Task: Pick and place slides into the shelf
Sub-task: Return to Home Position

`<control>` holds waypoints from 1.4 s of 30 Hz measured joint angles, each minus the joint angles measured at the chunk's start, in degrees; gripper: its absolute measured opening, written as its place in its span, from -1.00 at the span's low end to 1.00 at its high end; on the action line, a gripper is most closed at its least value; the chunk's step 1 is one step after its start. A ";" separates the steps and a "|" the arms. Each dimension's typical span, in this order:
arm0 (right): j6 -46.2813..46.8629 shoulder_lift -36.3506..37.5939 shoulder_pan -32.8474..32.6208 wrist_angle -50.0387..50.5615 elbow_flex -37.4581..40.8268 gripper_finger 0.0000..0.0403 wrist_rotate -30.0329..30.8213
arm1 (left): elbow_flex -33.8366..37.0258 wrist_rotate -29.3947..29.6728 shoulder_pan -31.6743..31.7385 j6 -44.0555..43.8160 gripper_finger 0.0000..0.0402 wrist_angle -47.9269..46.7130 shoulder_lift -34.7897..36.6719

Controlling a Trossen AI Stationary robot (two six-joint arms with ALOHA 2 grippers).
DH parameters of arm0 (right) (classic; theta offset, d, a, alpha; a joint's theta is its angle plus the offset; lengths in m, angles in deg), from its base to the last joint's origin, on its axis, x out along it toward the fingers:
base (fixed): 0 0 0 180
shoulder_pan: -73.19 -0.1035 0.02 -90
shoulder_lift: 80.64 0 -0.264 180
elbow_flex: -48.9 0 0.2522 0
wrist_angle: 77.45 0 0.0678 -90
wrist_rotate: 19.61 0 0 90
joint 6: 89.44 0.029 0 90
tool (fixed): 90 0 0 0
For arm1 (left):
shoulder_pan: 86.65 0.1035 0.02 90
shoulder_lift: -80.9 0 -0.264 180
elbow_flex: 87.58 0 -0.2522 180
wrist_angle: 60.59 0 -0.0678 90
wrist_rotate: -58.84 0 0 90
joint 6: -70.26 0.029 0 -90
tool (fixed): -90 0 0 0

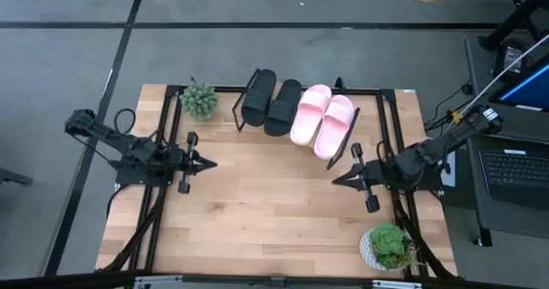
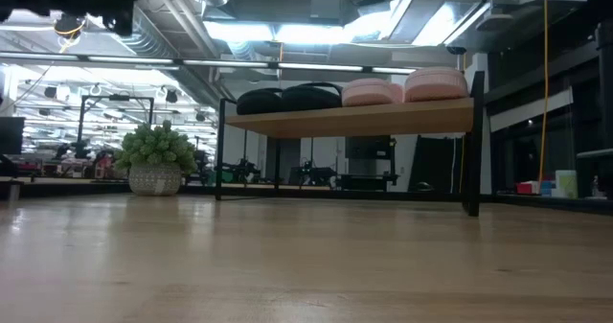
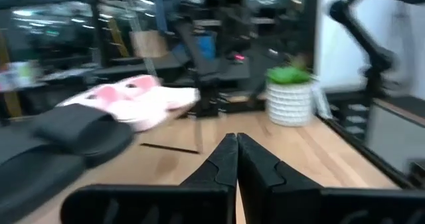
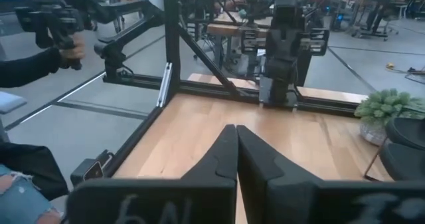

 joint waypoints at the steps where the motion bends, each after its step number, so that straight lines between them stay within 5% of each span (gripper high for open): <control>1: -0.01 0.46 0.00 0.52 -0.01 -0.98 0.11 | 0.87 0.77 0.84 -0.17 -1.00 0.55 0.97; 14: -0.08 7.72 0.13 7.09 0.01 -0.98 2.49 | 7.94 -6.17 14.60 -0.34 -1.00 0.84 11.35; 29: -0.41 20.39 0.15 16.73 0.34 -0.99 5.09 | 13.36 -11.61 28.35 -5.12 -1.00 3.54 11.95; 42: -2.69 39.56 0.17 11.80 19.25 -0.99 7.85 | 13.36 -10.94 29.33 -2.55 -1.00 -0.73 11.91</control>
